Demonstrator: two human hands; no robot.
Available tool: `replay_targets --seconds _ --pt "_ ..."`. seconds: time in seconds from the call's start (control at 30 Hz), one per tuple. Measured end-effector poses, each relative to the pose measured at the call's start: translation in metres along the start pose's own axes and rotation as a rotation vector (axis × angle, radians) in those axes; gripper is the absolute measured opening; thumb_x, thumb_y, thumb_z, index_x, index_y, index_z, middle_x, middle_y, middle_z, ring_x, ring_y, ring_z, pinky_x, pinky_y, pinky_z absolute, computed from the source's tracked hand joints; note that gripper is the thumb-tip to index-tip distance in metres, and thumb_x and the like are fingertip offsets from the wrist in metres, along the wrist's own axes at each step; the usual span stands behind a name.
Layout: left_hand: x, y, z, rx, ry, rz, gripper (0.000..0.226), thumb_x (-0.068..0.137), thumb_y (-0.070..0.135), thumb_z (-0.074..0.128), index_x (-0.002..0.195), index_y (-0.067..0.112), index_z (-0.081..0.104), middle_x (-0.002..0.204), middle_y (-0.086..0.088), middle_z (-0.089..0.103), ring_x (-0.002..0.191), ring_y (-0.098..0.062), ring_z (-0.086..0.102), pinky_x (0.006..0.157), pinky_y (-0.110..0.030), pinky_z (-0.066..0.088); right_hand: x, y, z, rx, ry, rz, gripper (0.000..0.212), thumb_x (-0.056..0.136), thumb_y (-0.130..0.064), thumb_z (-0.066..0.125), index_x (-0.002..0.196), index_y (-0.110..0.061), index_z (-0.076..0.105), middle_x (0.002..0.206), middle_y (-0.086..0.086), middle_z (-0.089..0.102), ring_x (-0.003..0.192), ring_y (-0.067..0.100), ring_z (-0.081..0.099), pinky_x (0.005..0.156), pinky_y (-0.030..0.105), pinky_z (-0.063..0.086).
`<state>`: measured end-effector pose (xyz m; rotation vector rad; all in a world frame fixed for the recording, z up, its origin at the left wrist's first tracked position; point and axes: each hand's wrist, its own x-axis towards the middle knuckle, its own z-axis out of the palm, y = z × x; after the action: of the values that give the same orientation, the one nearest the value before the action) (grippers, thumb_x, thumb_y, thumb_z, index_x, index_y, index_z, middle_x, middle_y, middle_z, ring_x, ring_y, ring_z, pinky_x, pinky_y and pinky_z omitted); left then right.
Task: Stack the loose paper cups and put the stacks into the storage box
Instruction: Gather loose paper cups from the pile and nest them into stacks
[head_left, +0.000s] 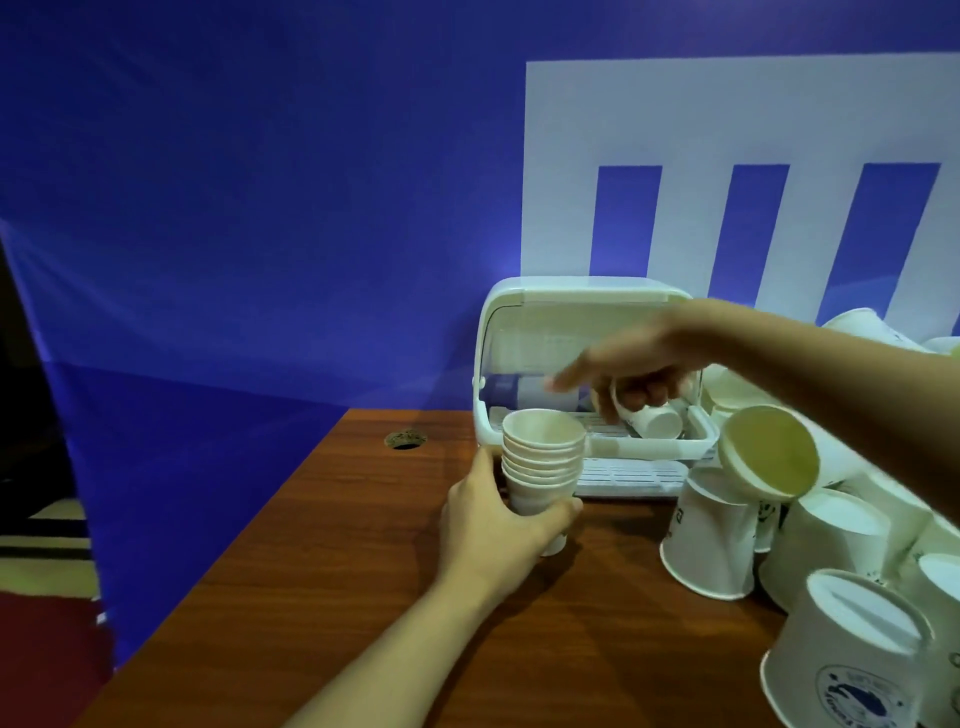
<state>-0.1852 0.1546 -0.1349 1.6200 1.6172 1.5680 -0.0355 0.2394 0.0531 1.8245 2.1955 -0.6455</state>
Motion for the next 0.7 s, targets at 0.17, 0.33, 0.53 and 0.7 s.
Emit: replay_targets --seconds 0.17,0.33,0.53,0.7 --pt "0.000 0.000 0.001 0.032 -0.011 0.010 0.060 0.057 0.060 0.086 0.107 0.035 0.064 0.100 0.021 0.073 0.094 0.004 0.068 0.077 -0.023 0.057 0.049 0.030 -0.010 0.002 0.484 -0.013 0.038 0.092 -0.040 0.057 0.081 -0.005 0.067 0.068 0.007 0.063 0.052 0.022 0.057 0.052 0.027 0.044" --pt "0.000 0.001 0.001 0.066 0.003 0.005 0.065 0.052 0.070 0.077 0.104 0.034 0.061 0.098 0.022 0.072 0.094 0.003 0.067 0.083 -0.033 0.061 0.094 0.038 0.017 -0.269 0.524 0.120 0.044 0.088 -0.040 0.066 0.117 -0.008 0.066 0.099 0.008 0.065 0.096 0.029 0.066 0.083 0.036 0.056" --pt "0.003 -0.002 0.003 0.096 0.008 0.013 0.068 0.052 0.074 0.074 0.106 0.035 0.059 0.101 0.022 0.070 0.097 0.000 0.067 0.085 -0.033 0.059 0.145 0.054 0.026 -0.422 0.392 0.255 0.092 0.083 -0.025 0.069 0.159 -0.019 0.018 0.145 0.012 0.050 0.130 0.035 0.053 0.104 0.048 0.049" --pt "0.002 -0.002 0.002 0.075 0.017 0.025 0.064 0.056 0.067 0.079 0.110 0.039 0.059 0.103 0.023 0.071 0.098 0.002 0.066 0.086 -0.030 0.058 0.126 0.042 0.015 -0.298 0.441 0.181 0.087 0.067 -0.027 0.083 0.143 -0.019 0.041 0.119 0.010 0.058 0.100 0.029 0.060 0.087 0.038 0.057"
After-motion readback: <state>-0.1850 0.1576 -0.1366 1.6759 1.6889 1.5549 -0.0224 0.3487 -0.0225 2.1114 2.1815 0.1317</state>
